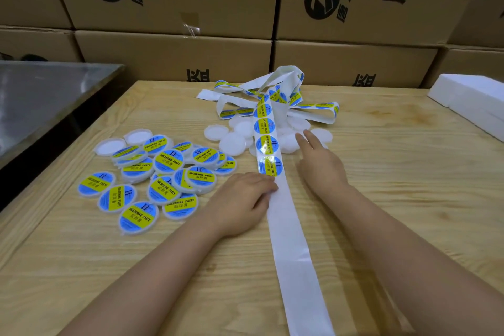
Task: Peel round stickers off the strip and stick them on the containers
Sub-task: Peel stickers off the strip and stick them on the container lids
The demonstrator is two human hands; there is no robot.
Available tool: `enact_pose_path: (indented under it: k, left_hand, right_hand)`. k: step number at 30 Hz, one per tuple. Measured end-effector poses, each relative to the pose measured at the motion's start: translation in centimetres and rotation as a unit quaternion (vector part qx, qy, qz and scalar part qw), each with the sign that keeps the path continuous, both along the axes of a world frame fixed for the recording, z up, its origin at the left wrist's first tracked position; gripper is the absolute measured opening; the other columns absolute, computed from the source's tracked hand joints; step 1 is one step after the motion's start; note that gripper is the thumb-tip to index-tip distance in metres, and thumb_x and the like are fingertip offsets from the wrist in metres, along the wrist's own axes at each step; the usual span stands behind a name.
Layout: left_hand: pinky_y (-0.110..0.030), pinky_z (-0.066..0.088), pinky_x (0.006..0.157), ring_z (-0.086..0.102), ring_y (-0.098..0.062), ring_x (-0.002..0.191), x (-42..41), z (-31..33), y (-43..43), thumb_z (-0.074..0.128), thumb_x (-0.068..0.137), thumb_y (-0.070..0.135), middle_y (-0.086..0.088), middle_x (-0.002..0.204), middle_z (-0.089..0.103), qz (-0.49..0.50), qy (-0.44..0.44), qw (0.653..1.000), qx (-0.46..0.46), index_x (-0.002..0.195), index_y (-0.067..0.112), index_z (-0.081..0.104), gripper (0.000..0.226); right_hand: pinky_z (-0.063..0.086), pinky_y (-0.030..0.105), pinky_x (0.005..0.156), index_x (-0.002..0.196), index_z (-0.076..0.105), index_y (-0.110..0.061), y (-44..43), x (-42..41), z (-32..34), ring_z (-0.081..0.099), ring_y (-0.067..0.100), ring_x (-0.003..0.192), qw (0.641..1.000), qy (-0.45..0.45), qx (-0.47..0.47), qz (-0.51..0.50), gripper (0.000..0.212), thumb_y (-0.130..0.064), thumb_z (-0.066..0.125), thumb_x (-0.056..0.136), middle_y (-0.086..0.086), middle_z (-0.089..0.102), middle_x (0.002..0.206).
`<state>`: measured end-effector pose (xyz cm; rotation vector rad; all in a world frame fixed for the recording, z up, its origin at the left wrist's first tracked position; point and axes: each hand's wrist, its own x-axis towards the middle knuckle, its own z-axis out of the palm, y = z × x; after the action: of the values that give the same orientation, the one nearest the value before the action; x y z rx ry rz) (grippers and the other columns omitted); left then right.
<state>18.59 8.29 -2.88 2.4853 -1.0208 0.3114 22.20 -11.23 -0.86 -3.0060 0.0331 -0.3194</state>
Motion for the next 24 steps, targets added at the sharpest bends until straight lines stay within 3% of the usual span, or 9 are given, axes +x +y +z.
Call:
enact_pose_path:
  k: [4,8,12,15,18,20,22,24]
  left_hand:
    - [-0.030,0.033,0.100,0.046,-0.015,0.125,0.1,-0.1,0.0,0.049,0.091,0.018,0.003,0.131,0.057,0.004,0.006,1.000,0.003,0.120,0.016,0.060,0.031]
    - [-0.030,0.033,0.101,0.045,-0.014,0.126,0.0,-0.1,0.0,0.049,0.091,0.018,0.002,0.132,0.056,0.002,0.009,1.000,0.006,0.121,0.016,0.060,0.032]
    - [-0.029,0.033,0.101,0.044,-0.013,0.127,0.0,-0.2,0.1,0.049,0.091,0.019,0.002,0.133,0.056,-0.001,0.003,1.000,0.008,0.121,0.016,0.060,0.032]
    - [-0.031,0.036,0.099,0.047,-0.016,0.124,0.0,0.0,0.1,0.050,0.090,0.018,0.001,0.129,0.058,-0.007,-0.002,1.000,0.003,0.119,0.014,0.062,0.031]
    - [-0.033,0.040,0.094,0.053,-0.019,0.117,0.0,0.1,0.1,0.052,0.087,0.016,-0.001,0.122,0.063,-0.010,-0.005,1.000,-0.005,0.117,0.013,0.062,0.032]
    - [-0.025,0.034,0.090,0.053,-0.017,0.108,0.0,0.0,0.1,0.054,0.087,0.019,0.000,0.117,0.064,0.004,-0.004,1.000,-0.016,0.122,0.015,0.058,0.036]
    - [-0.020,0.029,0.083,0.051,-0.015,0.100,-0.1,0.0,0.1,0.056,0.087,0.022,0.002,0.113,0.063,0.009,0.000,1.000,-0.022,0.121,0.016,0.056,0.035]
    - [-0.022,0.033,0.085,0.054,-0.016,0.096,0.0,0.1,0.1,0.058,0.088,0.026,0.003,0.111,0.062,-0.005,0.002,1.000,-0.014,0.111,0.015,0.059,0.026]
  right_hand:
    - [0.045,0.037,0.078,0.145,0.026,-0.019,0.2,0.5,-0.1,0.054,0.030,0.114,0.998,0.013,-0.068,0.004,0.051,-0.010,0.035,0.096,-0.004,0.014,0.158]
    - [0.043,0.037,0.074,0.136,0.038,-0.013,0.6,0.7,-0.1,0.058,0.031,0.108,0.997,-0.004,-0.078,0.001,0.043,-0.007,0.036,0.094,0.002,0.027,0.153]
    - [0.032,0.033,0.061,0.118,0.047,-0.008,0.9,1.0,0.1,0.060,0.031,0.095,0.992,-0.022,-0.125,0.003,0.031,-0.002,0.038,0.089,0.008,0.049,0.129]
    - [0.029,0.031,0.058,0.113,0.048,-0.008,0.5,1.1,-0.1,0.059,0.031,0.093,0.991,-0.044,-0.123,-0.008,0.027,-0.002,0.039,0.088,0.008,0.054,0.117]
    - [0.031,0.032,0.059,0.110,0.052,-0.008,0.2,0.6,-0.4,0.057,0.032,0.092,0.993,-0.101,-0.051,-0.040,0.022,-0.007,0.042,0.090,0.010,0.060,0.107]
    - [0.035,0.038,0.064,0.106,0.059,-0.006,0.2,0.0,-0.6,0.055,0.035,0.090,0.981,-0.180,0.048,-0.059,0.020,-0.011,0.046,0.092,0.015,0.063,0.096]
    - [0.039,0.040,0.070,0.103,0.062,-0.006,0.4,-0.9,-0.4,0.054,0.035,0.086,0.948,-0.243,0.189,-0.079,0.018,-0.014,0.052,0.090,0.017,0.063,0.087]
    - [0.043,0.035,0.071,0.098,0.063,-0.012,0.6,-1.6,0.2,0.056,0.025,0.080,0.898,-0.255,0.346,-0.091,0.012,-0.015,0.055,0.089,0.008,0.064,0.085]
